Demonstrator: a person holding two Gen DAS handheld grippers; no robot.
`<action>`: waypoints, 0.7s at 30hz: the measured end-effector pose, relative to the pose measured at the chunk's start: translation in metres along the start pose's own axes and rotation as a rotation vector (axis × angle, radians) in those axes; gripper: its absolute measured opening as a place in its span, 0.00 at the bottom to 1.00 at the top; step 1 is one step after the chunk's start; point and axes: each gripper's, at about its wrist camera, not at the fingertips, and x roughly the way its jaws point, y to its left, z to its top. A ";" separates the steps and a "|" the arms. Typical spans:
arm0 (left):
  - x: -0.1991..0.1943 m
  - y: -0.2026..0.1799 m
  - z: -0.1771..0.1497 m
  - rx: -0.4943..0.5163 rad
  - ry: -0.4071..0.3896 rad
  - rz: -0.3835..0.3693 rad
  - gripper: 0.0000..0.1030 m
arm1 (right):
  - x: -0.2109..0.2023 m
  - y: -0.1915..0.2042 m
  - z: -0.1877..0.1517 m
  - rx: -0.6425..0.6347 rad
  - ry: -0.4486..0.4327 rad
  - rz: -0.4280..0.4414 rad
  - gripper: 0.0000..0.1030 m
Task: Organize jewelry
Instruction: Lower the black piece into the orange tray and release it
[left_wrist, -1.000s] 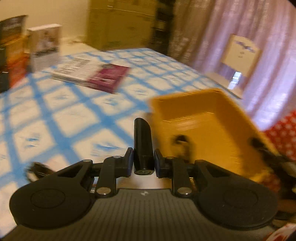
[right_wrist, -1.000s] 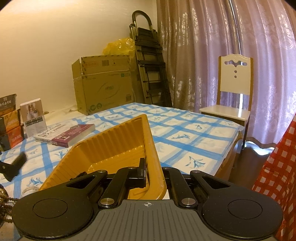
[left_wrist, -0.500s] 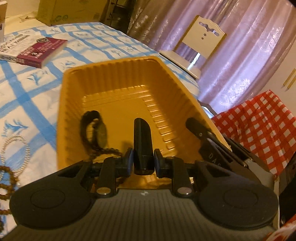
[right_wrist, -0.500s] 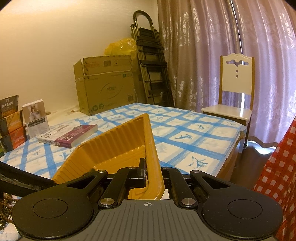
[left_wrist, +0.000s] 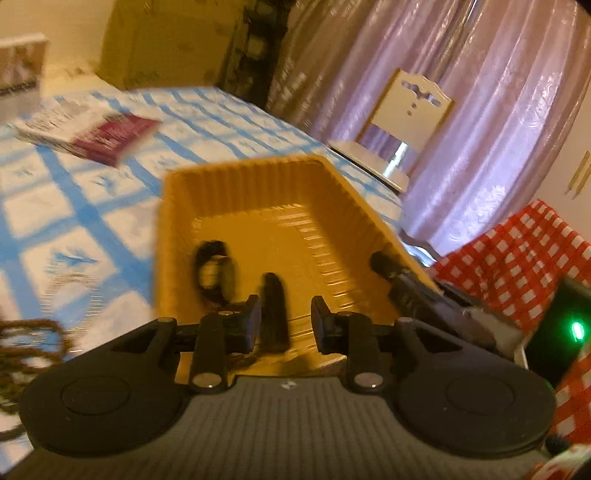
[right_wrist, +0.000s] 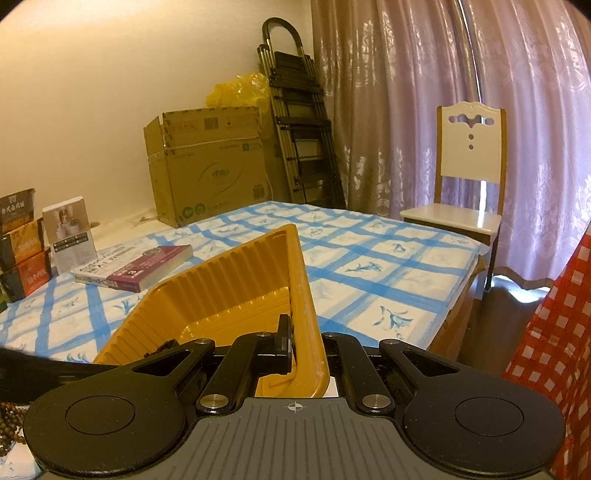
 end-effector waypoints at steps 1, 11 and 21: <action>-0.007 0.004 -0.001 0.002 -0.006 0.019 0.24 | 0.000 0.000 0.000 0.001 0.001 -0.001 0.05; -0.048 0.069 -0.022 -0.015 0.039 0.272 0.24 | 0.000 0.000 -0.001 0.005 0.002 -0.003 0.05; -0.024 0.075 -0.035 0.022 0.088 0.279 0.24 | 0.000 0.000 -0.002 0.001 0.003 -0.003 0.05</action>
